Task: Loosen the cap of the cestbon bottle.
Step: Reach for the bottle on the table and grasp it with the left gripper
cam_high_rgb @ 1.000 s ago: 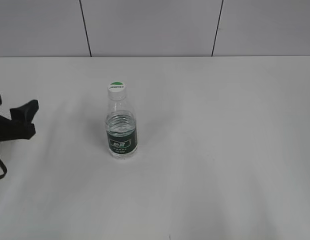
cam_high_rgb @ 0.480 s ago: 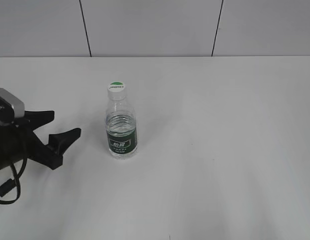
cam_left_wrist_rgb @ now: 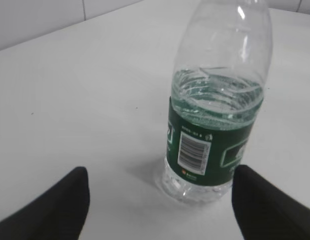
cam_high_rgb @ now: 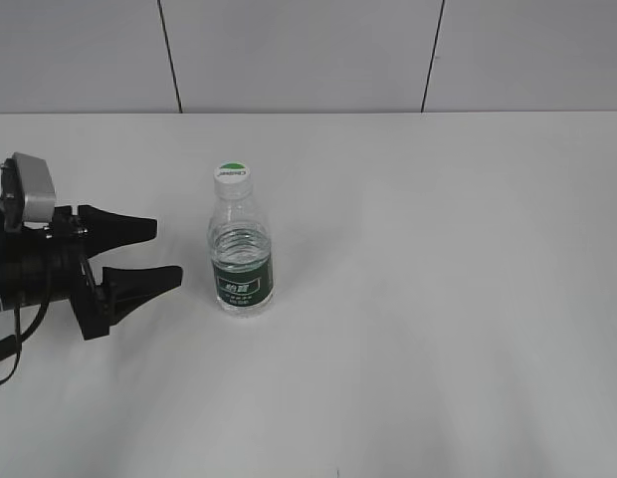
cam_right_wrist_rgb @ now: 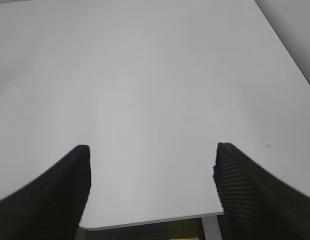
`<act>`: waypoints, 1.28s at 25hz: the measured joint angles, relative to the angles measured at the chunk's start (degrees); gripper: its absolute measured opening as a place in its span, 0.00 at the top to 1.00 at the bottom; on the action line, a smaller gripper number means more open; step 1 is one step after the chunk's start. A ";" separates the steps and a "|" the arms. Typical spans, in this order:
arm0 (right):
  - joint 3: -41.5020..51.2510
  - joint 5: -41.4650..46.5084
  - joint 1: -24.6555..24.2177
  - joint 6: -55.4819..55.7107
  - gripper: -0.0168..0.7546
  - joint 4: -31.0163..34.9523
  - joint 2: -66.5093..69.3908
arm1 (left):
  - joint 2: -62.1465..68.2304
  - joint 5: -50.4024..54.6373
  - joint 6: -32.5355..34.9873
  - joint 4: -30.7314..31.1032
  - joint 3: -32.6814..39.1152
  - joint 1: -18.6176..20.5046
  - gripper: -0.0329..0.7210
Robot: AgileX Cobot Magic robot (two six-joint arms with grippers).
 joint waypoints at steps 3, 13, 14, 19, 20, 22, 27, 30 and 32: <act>0.00 0.00 0.00 0.00 0.22 0.00 0.00 | 0.00 -0.05 -2.60 2.52 -2.46 0.00 0.25; 0.00 0.00 0.00 0.00 0.22 0.00 0.00 | 2.04 -0.05 -6.51 5.74 -6.11 -2.88 0.18; 0.00 0.00 0.00 0.00 0.22 0.00 0.00 | 2.04 -0.05 -6.56 5.74 -6.11 -3.01 0.17; 0.00 0.00 0.00 0.00 0.22 0.00 0.00 | 2.08 -0.05 -6.61 5.69 -6.52 -3.12 0.15; 0.00 0.00 0.00 0.00 0.22 0.00 0.00 | 2.08 -0.05 -6.61 5.82 -6.92 -3.28 0.15; 0.00 0.00 0.00 0.00 0.22 0.00 0.00 | 2.08 0.20 -6.61 6.14 -8.00 -3.98 0.15; 0.00 0.00 0.00 0.00 0.22 0.00 0.00 | 2.20 1.50 -6.61 6.41 -9.33 -6.64 0.16; 0.00 0.00 0.00 0.00 0.22 0.00 0.00 | 3.18 1.60 -6.61 5.28 -9.66 -7.96 0.17; 0.00 0.00 0.00 0.00 0.22 0.00 0.00 | 4.71 1.66 -6.61 5.00 -10.38 -8.78 0.17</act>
